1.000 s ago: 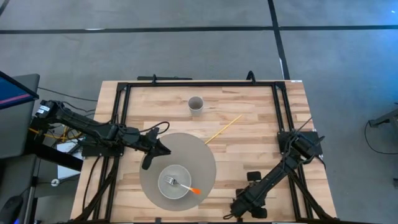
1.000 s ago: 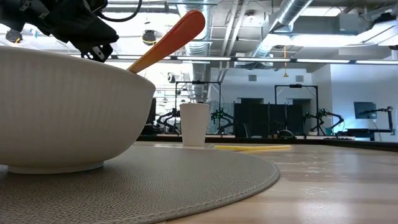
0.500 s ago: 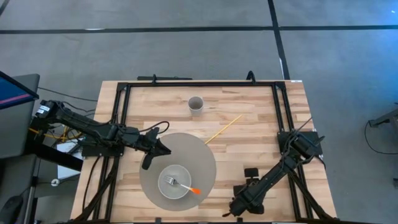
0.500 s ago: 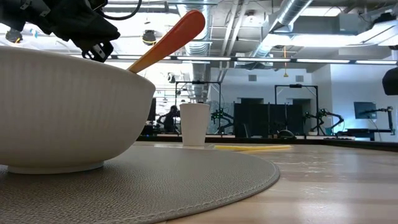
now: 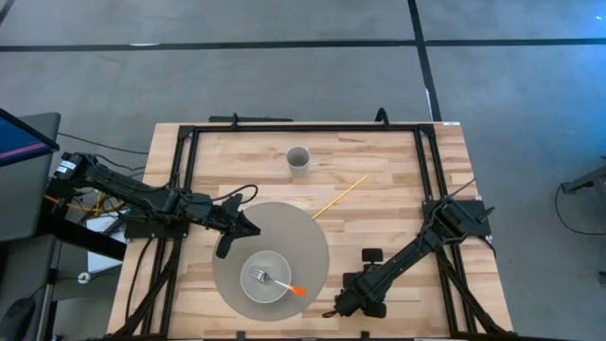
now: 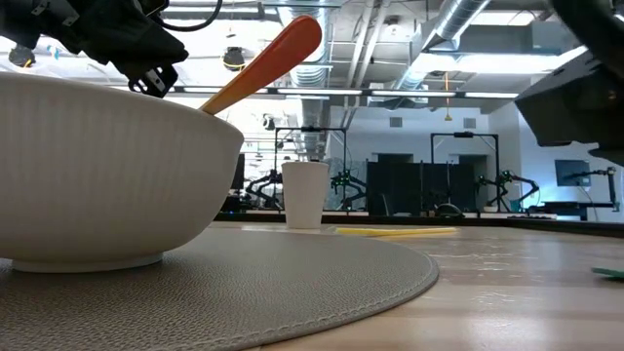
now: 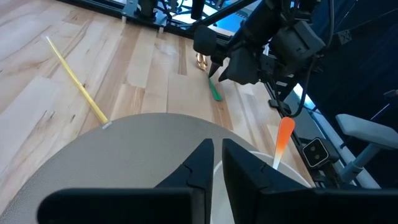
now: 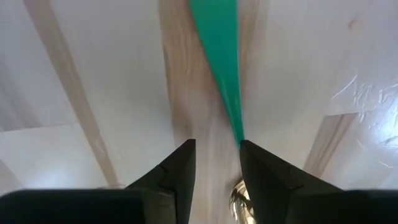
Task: Pick & Place Utensil
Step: Put the green spoon into the white bowl on the mat
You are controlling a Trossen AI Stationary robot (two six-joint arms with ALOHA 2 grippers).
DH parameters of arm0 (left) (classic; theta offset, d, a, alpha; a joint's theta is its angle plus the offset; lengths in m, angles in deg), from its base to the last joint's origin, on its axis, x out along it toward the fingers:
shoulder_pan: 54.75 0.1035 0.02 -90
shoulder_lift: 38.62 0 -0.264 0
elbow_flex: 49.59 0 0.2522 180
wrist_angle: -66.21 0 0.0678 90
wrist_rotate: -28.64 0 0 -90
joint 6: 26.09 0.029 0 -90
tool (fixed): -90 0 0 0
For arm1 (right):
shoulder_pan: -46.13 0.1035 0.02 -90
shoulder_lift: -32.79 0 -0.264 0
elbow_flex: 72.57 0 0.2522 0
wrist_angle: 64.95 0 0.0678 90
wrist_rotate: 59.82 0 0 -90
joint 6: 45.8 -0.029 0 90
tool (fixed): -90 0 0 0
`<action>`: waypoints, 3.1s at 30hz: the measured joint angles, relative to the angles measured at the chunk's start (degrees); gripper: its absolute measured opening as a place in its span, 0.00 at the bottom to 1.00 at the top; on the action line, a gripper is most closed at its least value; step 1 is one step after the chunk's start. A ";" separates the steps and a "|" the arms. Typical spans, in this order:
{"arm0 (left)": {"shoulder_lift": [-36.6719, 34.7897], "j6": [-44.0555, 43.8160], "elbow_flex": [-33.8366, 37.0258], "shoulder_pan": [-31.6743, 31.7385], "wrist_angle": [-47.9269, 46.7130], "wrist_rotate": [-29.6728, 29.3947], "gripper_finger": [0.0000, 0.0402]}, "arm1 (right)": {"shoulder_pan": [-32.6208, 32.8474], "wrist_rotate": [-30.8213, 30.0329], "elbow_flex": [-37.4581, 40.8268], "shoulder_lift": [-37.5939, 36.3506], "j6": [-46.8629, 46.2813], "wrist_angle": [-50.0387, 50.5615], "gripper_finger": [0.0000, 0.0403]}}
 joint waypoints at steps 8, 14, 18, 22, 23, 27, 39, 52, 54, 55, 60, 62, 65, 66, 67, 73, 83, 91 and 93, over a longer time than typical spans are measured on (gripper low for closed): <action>0.01 0.00 0.00 -0.02 0.00 0.00 0.09 | -0.15 -2.33 -0.10 0.00 -0.06 0.54 0.29; 0.00 0.00 0.00 0.00 0.22 0.00 0.09 | -0.72 -4.25 -0.13 0.00 -0.06 0.56 0.29; -0.01 0.00 0.00 -0.02 0.24 0.00 0.09 | -0.89 -4.01 1.52 -0.16 0.31 -2.31 0.29; 0.00 0.00 0.00 0.00 0.28 0.00 0.09 | -0.85 -4.03 3.73 -0.64 0.76 -4.22 0.29; 0.01 0.00 0.00 0.00 0.32 0.00 0.09 | -0.89 -3.93 4.19 -0.64 0.77 -4.56 0.29; 0.01 0.00 0.00 0.00 0.42 0.00 0.09 | -1.36 -2.08 4.77 -0.63 3.87 -6.02 0.22; 0.00 0.00 0.00 -0.02 0.63 0.00 0.09 | -3.72 -1.34 -0.19 0.28 8.92 -4.17 0.04; -0.01 2.82 0.00 -0.01 5.75 0.00 0.09 | -4.16 -10.15 -19.89 -0.13 9.26 2.28 0.00; -0.01 3.32 0.00 -0.02 7.29 0.00 0.09 | -4.12 -11.75 -22.56 -0.11 10.50 3.09 0.00; -0.02 3.32 0.00 -0.02 7.98 0.00 0.09 | -4.12 -12.39 -23.82 -0.11 11.27 3.12 0.00; -0.49 3.43 0.00 0.00 8.36 0.00 0.09 | -4.54 -13.06 -28.46 -0.13 11.90 3.89 0.00; -1.01 3.43 0.00 -0.02 8.63 0.01 0.09 | -4.34 -13.16 -30.43 -0.13 11.89 4.20 0.00; -2.28 3.45 0.00 -0.02 8.80 0.01 0.09 | -4.17 -13.44 -33.49 -0.13 11.93 3.68 0.00; -2.83 3.45 0.00 -0.02 8.88 0.00 0.09 | -4.17 -14.56 -34.56 -0.13 12.16 3.58 0.00; -3.40 3.45 0.00 -0.01 9.07 0.01 0.09 | -4.17 -16.02 -35.56 -0.13 13.00 3.44 0.00; -8.42 6.30 0.00 -0.19 10.00 0.00 0.09 | -5.61 -20.82 -37.83 -0.13 25.46 -7.06 0.00; -14.05 12.61 0.00 -5.04 10.56 0.02 0.09 | -14.09 -8.79 -36.68 0.52 44.87 -34.99 0.00; -14.87 14.01 0.02 -8.35 10.43 0.00 0.09 | -20.17 6.40 -36.47 8.74 45.03 -46.47 0.00; -15.87 14.32 0.02 -8.98 10.42 0.15 0.09 | -20.69 7.35 -36.54 10.06 45.20 -47.33 0.00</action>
